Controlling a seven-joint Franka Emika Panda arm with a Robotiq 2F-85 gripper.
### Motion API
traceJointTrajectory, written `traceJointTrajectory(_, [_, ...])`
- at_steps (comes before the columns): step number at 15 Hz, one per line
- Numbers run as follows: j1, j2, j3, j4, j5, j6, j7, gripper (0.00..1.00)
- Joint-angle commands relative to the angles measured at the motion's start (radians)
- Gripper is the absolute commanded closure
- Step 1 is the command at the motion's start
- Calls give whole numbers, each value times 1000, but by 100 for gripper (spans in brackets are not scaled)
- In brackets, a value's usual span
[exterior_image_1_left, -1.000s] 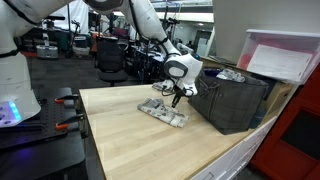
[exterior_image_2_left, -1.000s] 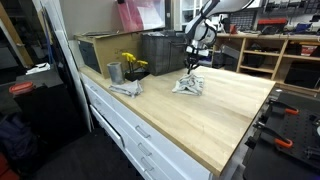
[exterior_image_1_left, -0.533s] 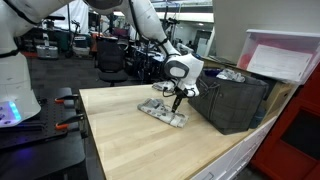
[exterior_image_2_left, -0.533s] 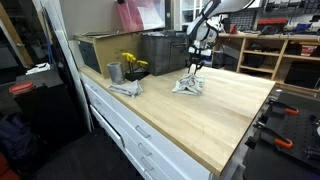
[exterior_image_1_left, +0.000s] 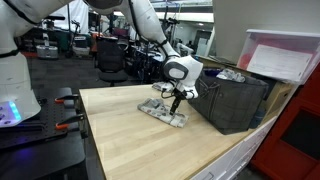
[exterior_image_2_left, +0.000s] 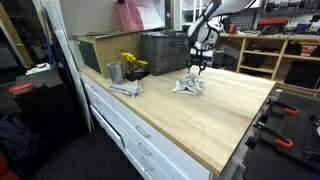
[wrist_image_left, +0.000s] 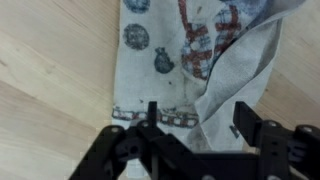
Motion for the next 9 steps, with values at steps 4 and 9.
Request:
traceJointTrajectory(4, [0,-28,9,-24,9,-34,17,75])
traceJointTrajectory(9, [-1,-30,10,-27,11,-34,18,100])
